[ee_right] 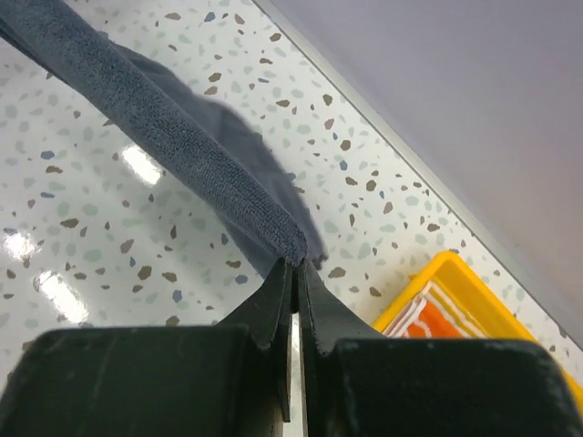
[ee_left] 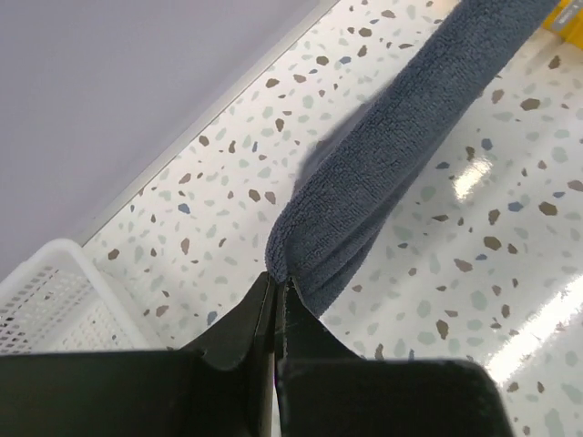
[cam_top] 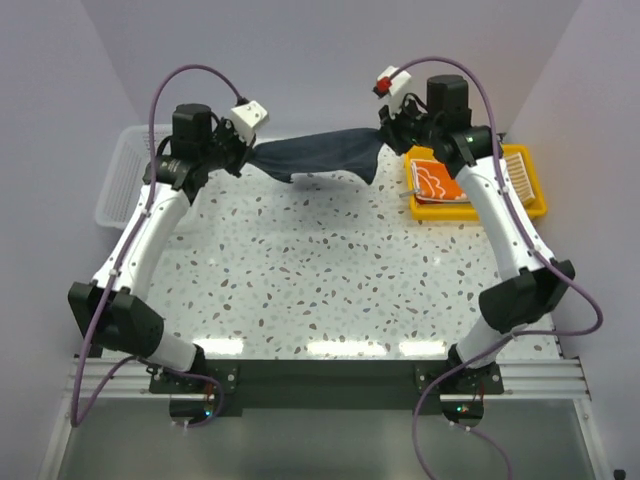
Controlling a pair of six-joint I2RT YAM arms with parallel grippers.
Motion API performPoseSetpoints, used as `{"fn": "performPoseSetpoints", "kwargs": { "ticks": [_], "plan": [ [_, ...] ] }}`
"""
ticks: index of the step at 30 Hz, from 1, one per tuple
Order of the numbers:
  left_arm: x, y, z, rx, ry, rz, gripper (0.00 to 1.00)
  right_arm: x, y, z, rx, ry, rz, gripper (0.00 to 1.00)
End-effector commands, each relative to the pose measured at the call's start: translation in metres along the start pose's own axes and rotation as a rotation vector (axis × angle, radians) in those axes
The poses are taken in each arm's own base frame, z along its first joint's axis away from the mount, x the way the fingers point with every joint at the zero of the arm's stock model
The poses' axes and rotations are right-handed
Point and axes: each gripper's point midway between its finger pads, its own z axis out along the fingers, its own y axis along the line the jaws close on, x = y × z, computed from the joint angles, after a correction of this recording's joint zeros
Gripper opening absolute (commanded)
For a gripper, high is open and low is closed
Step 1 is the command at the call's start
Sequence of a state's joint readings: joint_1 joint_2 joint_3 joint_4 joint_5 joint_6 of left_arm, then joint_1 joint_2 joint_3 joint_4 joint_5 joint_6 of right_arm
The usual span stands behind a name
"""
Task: Fold and stack the towels
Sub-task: Fold the towel
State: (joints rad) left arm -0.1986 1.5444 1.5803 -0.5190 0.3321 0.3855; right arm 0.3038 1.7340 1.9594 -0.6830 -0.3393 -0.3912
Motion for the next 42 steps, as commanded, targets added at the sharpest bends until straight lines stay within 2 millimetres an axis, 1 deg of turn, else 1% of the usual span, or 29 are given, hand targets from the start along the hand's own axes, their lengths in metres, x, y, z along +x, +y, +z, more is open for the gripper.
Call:
{"fn": "performPoseSetpoints", "kwargs": {
  "ticks": [1, 2, 3, 5, 6, 8, 9, 11, 13, 15, 17, 19, 20, 22, 23, 24, 25, 26, 27, 29, 30, 33, 34, 35, 36, 37, 38, 41, 42],
  "plan": [
    [-0.001, -0.013, -0.024, -0.037, -0.025, -0.003, 0.0, 0.018, 0.01, -0.019, 0.015, 0.024, 0.015, 0.0],
    [-0.003, -0.018, -0.031, -0.036, -0.035, -0.002, 0.0, 0.005, 0.016, -0.041, 0.022, -0.021, -0.002, 0.0],
    [0.002, -0.025, -0.035, -0.028, -0.031, -0.005, 0.0, 0.007, 0.021, -0.049, 0.016, -0.025, -0.004, 0.0],
    [-0.013, -0.037, -0.062, -0.034, -0.093, 0.008, 0.0, 0.015, 0.034, -0.065, -0.004, -0.025, -0.003, 0.0],
    [-0.014, -0.042, -0.07, -0.031, -0.106, 0.01, 0.0, 0.005, 0.046, -0.089, -0.025, -0.069, -0.019, 0.0],
    [-0.023, -0.056, -0.096, -0.027, -0.161, 0.022, 0.0, 0.011, 0.062, -0.105, -0.057, -0.085, -0.017, 0.0],
    [-0.026, -0.061, -0.103, -0.021, -0.183, 0.027, 0.0, 0.001, 0.069, -0.128, -0.045, -0.141, -0.036, 0.0],
    [-0.031, -0.071, -0.123, -0.014, -0.238, 0.03, 0.0, 0.008, 0.078, -0.14, -0.049, -0.157, -0.027, 0.0],
    [-0.027, -0.076, -0.129, -0.016, -0.253, 0.014, 0.0, 0.007, 0.083, -0.153, -0.037, -0.185, -0.031, 0.0],
    [-0.021, -0.079, -0.124, 0.0, -0.241, -0.019, 0.0, 0.008, 0.083, -0.153, -0.029, -0.191, -0.022, 0.0],
    [-0.019, -0.081, -0.117, 0.01, -0.242, -0.037, 0.0, 0.013, 0.081, -0.142, -0.037, -0.169, 0.0, 0.0],
    [-0.004, -0.08, -0.097, 0.012, -0.209, -0.08, 0.0, 0.026, 0.077, -0.119, -0.053, -0.115, 0.031, 0.0],
    [0.014, -0.081, -0.079, 0.016, -0.156, -0.108, 0.0, 0.031, 0.071, -0.107, -0.047, -0.093, 0.044, 0.0],
    [0.026, -0.078, -0.058, 0.001, -0.13, -0.182, 0.02, 0.045, 0.067, -0.085, -0.055, -0.041, 0.066, 0.0],
    [0.037, -0.079, -0.045, 0.007, -0.102, -0.202, 0.03, 0.066, 0.063, -0.056, -0.074, 0.029, 0.096, 0.0],
    [0.068, -0.08, -0.019, 0.002, -0.016, -0.254, 0.04, 0.07, 0.058, -0.043, -0.071, 0.047, 0.106, 0.0],
    [0.077, -0.076, -0.004, -0.015, 0.008, -0.281, 0.07, 0.081, 0.055, -0.026, -0.078, 0.084, 0.121, 0.0],
    [0.091, -0.075, 0.01, -0.024, 0.059, -0.31, 0.08, 0.107, 0.053, 0.005, -0.097, 0.164, 0.155, 0.0],
    [0.112, -0.071, 0.038, -0.031, 0.147, -0.356, 0.08, 0.113, 0.041, 0.021, -0.063, 0.194, 0.161, 0.0],
    [0.137, -0.063, 0.062, -0.066, 0.257, -0.377, 0.09, 0.13, 0.03, 0.049, -0.039, 0.255, 0.192, 0.0],
    [0.152, -0.052, 0.085, -0.121, 0.315, -0.42, 0.09, 0.148, 0.019, 0.077, -0.016, 0.307, 0.209, 0.02],
    [0.167, -0.033, 0.122, -0.193, 0.352, -0.443, 0.08, 0.165, 0.0, 0.123, 0.024, 0.352, 0.233, 0.02],
    [0.17, -0.023, 0.128, -0.239, 0.359, -0.447, 0.07, 0.17, -0.005, 0.133, 0.043, 0.363, 0.24, 0.02],
    [0.161, -0.013, 0.134, -0.27, 0.337, -0.451, 0.07, 0.172, -0.011, 0.141, 0.057, 0.365, 0.241, 0.03],
    [0.172, -0.007, 0.141, -0.3, 0.356, -0.46, 0.07, 0.174, -0.018, 0.157, 0.072, 0.362, 0.242, 0.05],
    [0.171, 0.0, 0.146, -0.324, 0.344, -0.466, 0.06, 0.176, -0.026, 0.161, 0.11, 0.366, 0.244, 0.07],
    [0.174, 0.005, 0.149, -0.343, 0.344, -0.471, 0.07, 0.176, -0.033, 0.166, 0.142, 0.363, 0.248, 0.1],
    [0.177, 0.025, 0.157, -0.402, 0.329, -0.506, 0.09, 0.174, -0.052, 0.176, 0.239, 0.333, 0.264, 0.37],
    [0.182, 0.029, 0.159, -0.412, 0.336, -0.522, 0.13, 0.17, -0.055, 0.175, 0.254, 0.326, 0.271, 0.39]
  ]
}}
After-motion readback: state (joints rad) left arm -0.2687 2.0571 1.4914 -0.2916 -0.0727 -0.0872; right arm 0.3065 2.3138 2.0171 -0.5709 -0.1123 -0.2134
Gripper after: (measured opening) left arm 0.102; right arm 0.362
